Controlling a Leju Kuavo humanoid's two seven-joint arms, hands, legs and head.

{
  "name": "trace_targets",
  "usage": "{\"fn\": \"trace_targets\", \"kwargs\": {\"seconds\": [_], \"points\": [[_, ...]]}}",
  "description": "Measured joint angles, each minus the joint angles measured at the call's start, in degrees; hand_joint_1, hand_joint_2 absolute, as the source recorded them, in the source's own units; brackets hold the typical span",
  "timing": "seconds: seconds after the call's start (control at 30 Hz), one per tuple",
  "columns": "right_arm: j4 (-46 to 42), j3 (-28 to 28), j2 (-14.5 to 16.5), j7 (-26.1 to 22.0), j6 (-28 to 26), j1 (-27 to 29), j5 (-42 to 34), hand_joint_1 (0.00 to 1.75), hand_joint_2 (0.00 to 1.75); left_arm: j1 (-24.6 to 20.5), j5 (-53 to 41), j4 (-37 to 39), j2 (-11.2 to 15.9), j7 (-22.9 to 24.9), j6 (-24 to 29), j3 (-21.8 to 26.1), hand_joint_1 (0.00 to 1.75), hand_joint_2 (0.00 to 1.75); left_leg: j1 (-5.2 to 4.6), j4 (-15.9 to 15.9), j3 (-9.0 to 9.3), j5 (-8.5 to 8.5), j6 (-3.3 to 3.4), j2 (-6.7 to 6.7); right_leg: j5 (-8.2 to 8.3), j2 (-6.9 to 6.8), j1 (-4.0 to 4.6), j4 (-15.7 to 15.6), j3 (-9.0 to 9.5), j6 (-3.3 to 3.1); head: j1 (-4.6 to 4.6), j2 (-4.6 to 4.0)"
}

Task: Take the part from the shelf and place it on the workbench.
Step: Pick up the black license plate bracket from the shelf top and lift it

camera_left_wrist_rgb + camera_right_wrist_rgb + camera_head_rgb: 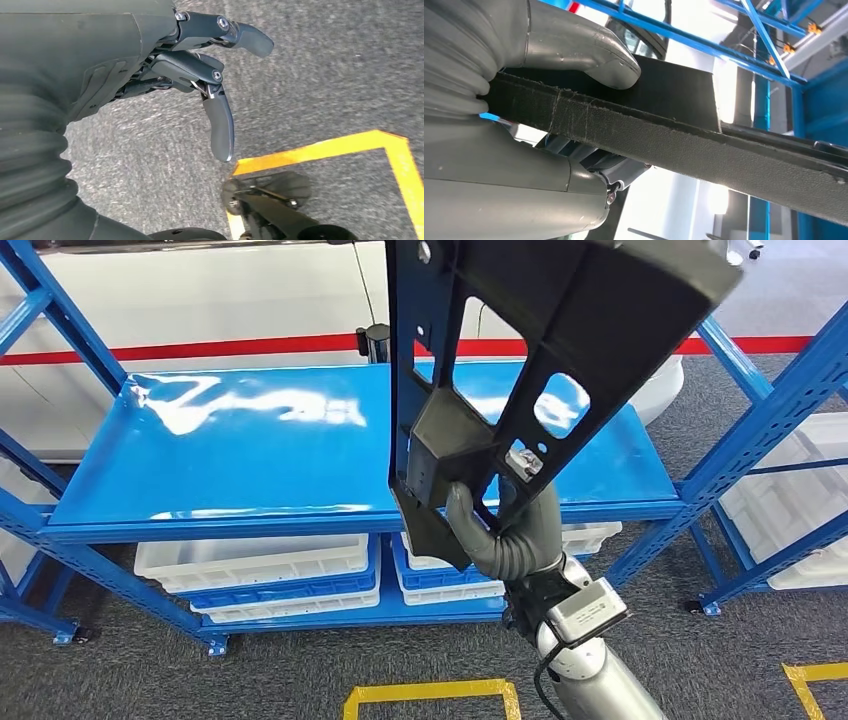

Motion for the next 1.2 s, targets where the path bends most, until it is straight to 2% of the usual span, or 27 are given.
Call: {"fn": "trace_targets", "kwargs": {"seconds": [0.03, 0.1, 0.13, 0.17, 0.27, 0.3, 0.37, 0.43, 0.47, 0.5, 0.53, 0.57, 0.63, 0.67, 0.73, 0.77, 0.8, 0.83, 0.87, 0.93, 0.97, 1.0, 1.03, 1.1, 1.13, 1.17, 1.2], "points": [[0.03, 0.01, 0.00, -0.26, -0.15, 0.42, 0.45, 1.75, 1.75, 0.00, 0.01, 0.00, 0.00, 0.04, 0.02, -0.04, 0.00, 1.75, 0.27, -2.06, 2.14, 1.17, -0.25, 0.06, 0.23, -0.02, -0.11, 0.20, -0.46, 0.19, 0.00, 0.00], [0.03, 0.00, 0.00, -0.58, -0.56, 0.91, 1.30, 1.75, 1.75, -0.11, 0.03, -0.01, -0.09, 0.10, 0.04, -0.10, 0.00, 1.75, 0.67, -9.12, 7.45, 2.51, -0.71, 0.05, 0.49, -0.03, -0.17, 0.99, -1.37, 0.61, -0.11, -0.01], [0.03, -0.01, 0.01, -0.62, -0.76, 1.05, 1.66, 1.75, 1.75, -0.18, 0.06, -0.02, -0.15, 0.11, 0.07, -0.10, 0.00, 1.75, 0.68, -11.71, 9.12, 2.67, -0.61, -0.08, 0.62, -0.03, -0.08, 1.39, -1.76, 0.84, -0.09, -0.01], [0.03, -0.01, 0.02, -0.64, -0.93, 1.15, 1.95, 1.75, 1.75, -0.24, 0.08, -0.02, -0.22, 0.11, 0.09, -0.11, 0.00, 1.75, 0.57, -13.07, 9.75, 2.48, -0.35, -0.21, 0.83, -0.02, 0.04, 1.69, -2.12, 1.17, -0.09, -0.01], [0.01, 0.02, 0.01, -0.69, -1.13, 1.74, 2.45, 1.75, 1.75, -0.25, 0.10, -0.02, -0.28, 0.11, 0.13, -0.13, 0.00, 1.75, 0.09, -13.50, 8.77, 3.26, 1.38, -0.27, 1.44, 0.07, -0.10, 1.93, -3.09, 2.44, 0.04, 0.00], [0.01, 0.02, -0.01, -0.69, -1.18, 1.97, 2.54, 1.75, 1.75, -0.26, 0.16, -0.02, -0.26, 0.12, 0.14, -0.14, 0.00, 1.75, 0.00, -13.64, 8.31, 3.74, 2.11, -0.21, 0.80, 0.10, -0.19, 2.61, -3.77, 2.57, 0.08, 0.00], [0.01, -0.02, -0.01, -0.71, -1.73, 2.44, 2.75, 1.75, 1.75, -0.27, 0.35, 0.01, -0.19, 0.14, 0.19, -0.14, 0.00, 1.75, -0.10, -13.82, 7.06, 4.79, 3.37, -0.11, -2.64, 0.17, -0.29, 7.32, -6.05, 2.10, 0.19, 0.00], [0.01, -0.14, 0.08, -0.64, -2.89, 3.19, 3.06, 1.75, 1.75, -0.23, 0.61, 0.02, -0.14, 0.15, 0.25, -0.14, 0.00, 1.75, -0.34, -13.81, 5.61, 5.81, 3.94, -0.11, -6.50, 0.19, -0.25, 14.56, -8.46, 1.65, 0.28, 0.00], [0.01, -0.21, 0.16, -0.51, -3.40, 3.66, 3.16, 1.75, 1.75, -0.19, 0.76, 0.02, -0.14, 0.16, 0.26, -0.14, 0.00, 1.75, -0.44, -13.80, 4.88, 6.34, 3.98, -0.11, -7.36, 0.19, -0.22, 16.95, -8.87, 1.73, 0.29, 0.00], [0.01, -0.27, 0.22, -0.34, -3.70, 4.05, 3.18, 1.75, 1.75, -0.16, 0.89, 0.02, -0.15, 0.17, 0.27, -0.14, 0.00, 1.75, -0.50, -13.79, 4.20, 6.86, 3.97, -0.10, -7.30, 0.19, -0.18, 17.48, -8.36, 2.00, 0.30, -0.01], [0.01, -0.30, 0.27, -0.16, -3.82, 4.32, 3.14, 1.75, 1.75, -0.14, 0.99, 0.02, -0.16, 0.19, 0.28, -0.14, 0.00, 1.75, -0.54, -13.79, 3.53, 7.40, 3.90, -0.10, -6.53, 0.19, -0.13, 15.98, -6.78, 2.36, 0.30, -0.01], [0.01, -0.31, 0.30, -0.02, -3.84, 4.43, 3.10, 1.75, 1.75, -0.14, 1.03, 0.02, -0.17, 0.19, 0.28, -0.14, 0.00, 1.75, -0.55, -13.78, 2.94, 7.94, 3.77, -0.10, -5.53, 0.19, -0.05, 12.56, -4.10, 2.60, 0.29, -0.01], [0.00, -0.30, 0.45, 0.11, -3.84, 4.52, 3.09, 1.75, 1.75, -0.13, 1.04, 0.02, -0.26, 0.20, 0.28, -0.14, 0.00, 1.75, -0.61, -13.83, 2.19, 8.97, 3.28, -0.11, -4.79, 0.19, 0.27, 4.59, 1.75, 2.50, 0.21, 0.00], [-0.01, -0.30, 0.55, 0.13, -3.84, 4.57, 3.10, 1.75, 1.75, -0.12, 1.03, 0.02, -0.30, 0.20, 0.28, -0.14, 0.00, 1.75, -0.63, -13.90, 2.07, 9.45, 2.94, -0.09, -4.81, 0.21, 0.47, 1.95, 3.42, 2.26, 0.25, 0.00], [-0.01, -0.31, 0.70, 0.15, -3.85, 4.71, 3.10, 1.75, 1.75, -0.08, 1.03, 0.02, -0.39, 0.20, 0.28, -0.14, 0.00, 1.75, -0.55, -14.38, 2.10, 10.46, 2.09, -0.03, -4.56, 0.27, 0.82, 0.63, 3.69, 1.77, 0.35, 0.00], [-0.01, -0.32, 0.75, 0.16, -3.85, 4.72, 3.10, 1.75, 1.75, -0.04, 1.03, 0.03, -0.37, 0.20, 0.28, -0.14, 0.00, 1.75, -0.44, -14.52, 2.00, 10.75, 1.71, -0.01, -4.06, 0.28, 0.57, 0.32, 3.33, 1.35, 0.48, 0.00], [-0.01, -0.31, 0.80, 0.17, -3.86, 4.73, 3.10, 1.75, 1.75, 0.01, 1.03, 0.04, -0.36, 0.20, 0.28, -0.14, 0.00, 1.75, -0.37, -14.33, 1.73, 10.26, 1.39, 0.00, -3.47, 0.28, 0.38, 0.09, 3.09, 0.91, 0.44, 0.00], [-0.01, -0.29, 0.89, 0.18, -3.86, 4.75, 3.10, 1.75, 1.75, 0.08, 1.03, 0.05, -0.34, 0.20, 0.29, -0.14, 0.00, 1.75, -0.32, -13.28, 1.26, 8.68, 1.15, 0.02, -2.75, 0.26, 0.12, -0.19, 2.79, 0.36, 0.32, 0.00], [-0.01, -0.27, 0.99, 0.18, -3.86, 4.79, 3.09, 1.75, 1.75, 0.14, 1.03, 0.07, -0.32, 0.20, 0.29, -0.14, 0.00, 1.75, -0.25, -11.09, 0.57, 6.16, 1.00, 0.03, -2.07, 0.24, -0.10, -0.37, 2.42, -0.03, 0.19, 0.00], [-0.01, -0.27, 1.11, 0.20, -3.86, 4.97, 3.08, 1.75, 1.75, 0.22, 1.04, 0.07, -0.34, 0.22, 0.28, -0.14, 0.00, 1.75, -0.20, -4.41, -0.86, 0.87, 0.63, 0.06, -1.03, 0.19, 0.11, -0.31, 1.35, -0.45, 0.01, 0.00], [0.00, -0.27, 1.13, 0.21, -3.86, 5.08, 3.07, 1.75, 1.75, 0.24, 1.04, 0.07, -0.34, 0.24, 0.28, -0.14, 0.00, 1.75, -0.16, -1.44, -1.15, -0.28, 0.44, 0.07, -0.58, 0.17, 0.20, -0.27, 0.77, -0.43, 0.01, 0.00], [0.01, -0.26, 1.13, 0.22, -3.86, 5.16, 3.07, 1.75, 1.75, 0.25, 1.04, 0.07, -0.35, 0.24, 0.28, -0.14, 0.00, 1.75, -0.11, 0.09, -0.71, -0.22, 0.29, 0.08, -0.18, 0.14, 0.26, -0.20, 0.20, -0.34, 0.01, 0.00], [0.01, -0.25, 1.13, 0.23, -3.86, 5.23, 3.07, 1.75, 1.75, 0.25, 1.03, 0.07, -0.34, 0.24, 0.28, -0.14, 0.00, 1.75, -0.03, -0.43, 0.75, 0.74, 0.18, 0.09, 0.19, 0.13, 0.26, -0.10, -0.33, -0.22, -0.01, 0.00], [0.01, -0.24, 1.14, 0.18, -3.66, 5.31, 2.77, 1.75, 1.75, 0.20, 1.03, 0.06, -0.34, 0.24, 0.28, -0.14, 0.00, 1.75, 0.19, -6.73, 6.12, 2.50, 0.05, 0.09, 0.70, 0.12, 0.23, 0.32, -1.20, 0.14, -0.02, 0.00], [-0.01, -0.26, 1.13, 0.02, -3.38, 5.33, 2.35, 1.75, 1.75, 0.14, 1.03, 0.05, -0.34, 0.23, 0.27, -0.14, 0.00, 1.75, 0.17, -10.25, 8.64, 2.62, 0.18, 0.00, 0.87, 0.11, 0.31, 0.62, -1.63, 0.34, -0.03, 0.00], [-0.04, -0.30, 1.11, -0.23, -3.03, 5.35, 1.82, 1.75, 1.75, 0.07, 1.03, 0.05, -0.35, 0.22, 0.26, -0.16, 0.00, 1.75, 0.10, -12.78, 10.19, 2.38, 0.41, -0.08, 1.07, 0.09, 0.45, 0.90, -1.96, 0.65, 0.00, 0.00], [-0.12, -0.34, 1.08, -0.62, -2.64, 5.37, 1.31, 1.75, 1.75, 0.02, 1.03, 0.04, -0.35, 0.21, 0.25, -0.20, 0.00, 1.75, -0.08, -14.05, 10.74, 1.98, 0.75, -0.15, 1.31, 0.07, 0.54, 1.08, -2.25, 1.02, -0.01, 0.00]]}}
